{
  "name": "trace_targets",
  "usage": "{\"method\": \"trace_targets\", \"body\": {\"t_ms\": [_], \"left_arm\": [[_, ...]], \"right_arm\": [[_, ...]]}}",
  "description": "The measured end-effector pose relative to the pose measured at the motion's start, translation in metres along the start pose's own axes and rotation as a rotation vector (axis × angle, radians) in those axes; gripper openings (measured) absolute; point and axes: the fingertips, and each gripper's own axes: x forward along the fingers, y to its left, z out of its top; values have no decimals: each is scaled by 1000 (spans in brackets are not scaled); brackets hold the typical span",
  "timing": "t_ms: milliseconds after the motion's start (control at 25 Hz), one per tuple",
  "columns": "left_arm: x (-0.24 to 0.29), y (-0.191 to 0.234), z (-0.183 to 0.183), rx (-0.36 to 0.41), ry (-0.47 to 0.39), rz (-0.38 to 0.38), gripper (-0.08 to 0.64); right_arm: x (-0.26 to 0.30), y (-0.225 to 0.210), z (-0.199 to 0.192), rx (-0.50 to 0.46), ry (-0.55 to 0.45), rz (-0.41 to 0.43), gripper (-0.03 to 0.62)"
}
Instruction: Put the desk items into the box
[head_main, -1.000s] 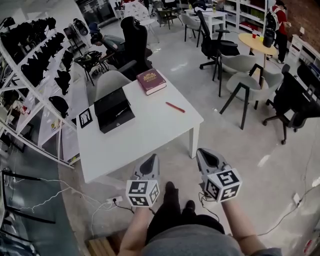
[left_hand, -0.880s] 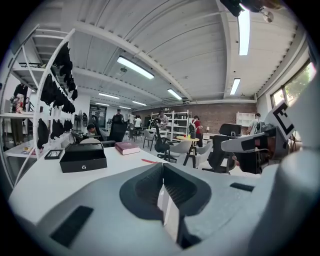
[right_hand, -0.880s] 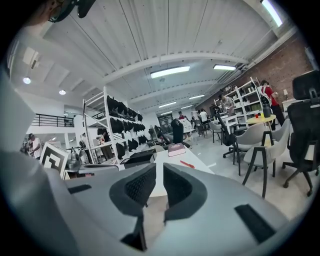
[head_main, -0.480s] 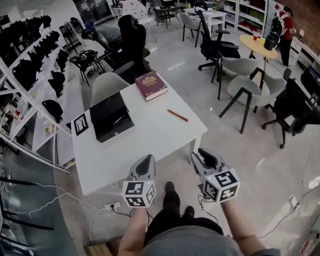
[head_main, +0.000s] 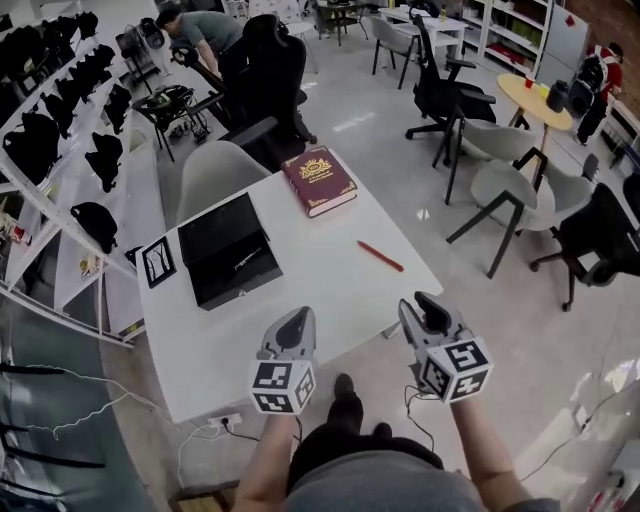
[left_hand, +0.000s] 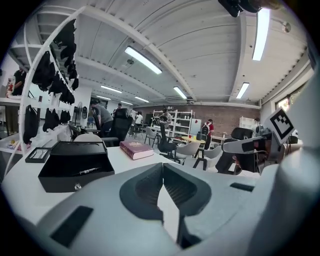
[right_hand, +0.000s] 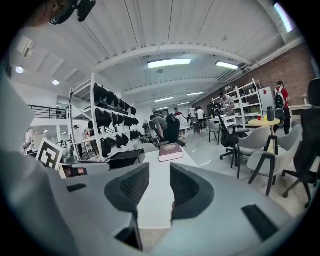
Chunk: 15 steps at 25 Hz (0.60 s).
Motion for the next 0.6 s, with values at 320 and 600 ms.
{"method": "trace_targets", "body": {"t_ms": [320, 600], "left_arm": [[33, 32, 7, -19, 11, -46, 8], [47, 44, 8, -28, 24, -73, 8]], "right_arm": [[44, -7, 3, -11, 37, -45, 138], [65, -18, 9, -35, 55, -88, 138]]}}
